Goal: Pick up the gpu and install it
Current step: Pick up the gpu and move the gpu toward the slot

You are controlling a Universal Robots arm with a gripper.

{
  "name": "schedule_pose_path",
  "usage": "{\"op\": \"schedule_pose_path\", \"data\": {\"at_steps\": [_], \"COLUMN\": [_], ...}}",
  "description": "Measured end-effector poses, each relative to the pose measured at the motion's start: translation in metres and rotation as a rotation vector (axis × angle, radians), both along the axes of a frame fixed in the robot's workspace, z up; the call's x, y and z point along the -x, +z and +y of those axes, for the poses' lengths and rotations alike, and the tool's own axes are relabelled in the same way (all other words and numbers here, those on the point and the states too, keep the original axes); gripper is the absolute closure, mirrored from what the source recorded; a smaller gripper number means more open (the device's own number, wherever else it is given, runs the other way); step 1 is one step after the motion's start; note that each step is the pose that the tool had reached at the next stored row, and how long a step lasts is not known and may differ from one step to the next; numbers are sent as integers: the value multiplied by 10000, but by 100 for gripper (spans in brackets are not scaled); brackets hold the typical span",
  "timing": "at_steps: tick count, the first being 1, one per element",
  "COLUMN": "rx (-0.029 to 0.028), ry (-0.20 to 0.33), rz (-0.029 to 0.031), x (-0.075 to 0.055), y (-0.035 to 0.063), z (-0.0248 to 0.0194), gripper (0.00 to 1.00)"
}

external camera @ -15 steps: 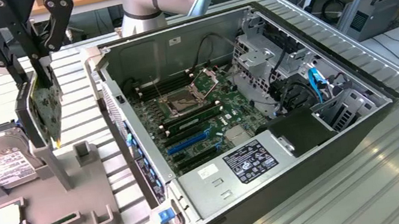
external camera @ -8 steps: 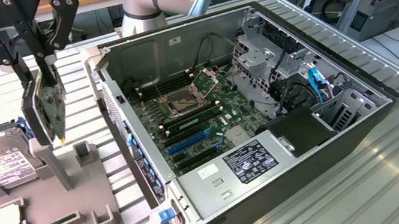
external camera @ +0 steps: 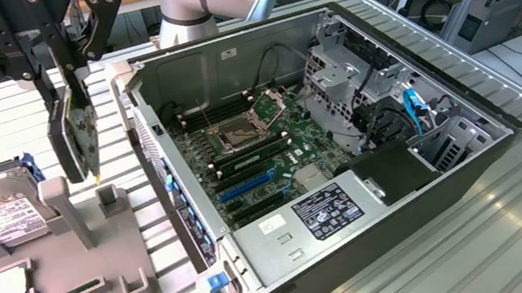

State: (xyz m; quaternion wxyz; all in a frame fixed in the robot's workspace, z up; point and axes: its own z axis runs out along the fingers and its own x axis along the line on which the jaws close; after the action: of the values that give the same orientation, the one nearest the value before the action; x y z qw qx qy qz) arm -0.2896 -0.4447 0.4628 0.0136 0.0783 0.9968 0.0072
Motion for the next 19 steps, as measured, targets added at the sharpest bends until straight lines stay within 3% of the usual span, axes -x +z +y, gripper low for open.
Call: {"op": "schedule_pose_path", "data": {"at_steps": [19], "rx": [0], "ry": [-1], "rz": [1], "x": [-238], "y": [0], "z": [0], "gripper": [73]}}
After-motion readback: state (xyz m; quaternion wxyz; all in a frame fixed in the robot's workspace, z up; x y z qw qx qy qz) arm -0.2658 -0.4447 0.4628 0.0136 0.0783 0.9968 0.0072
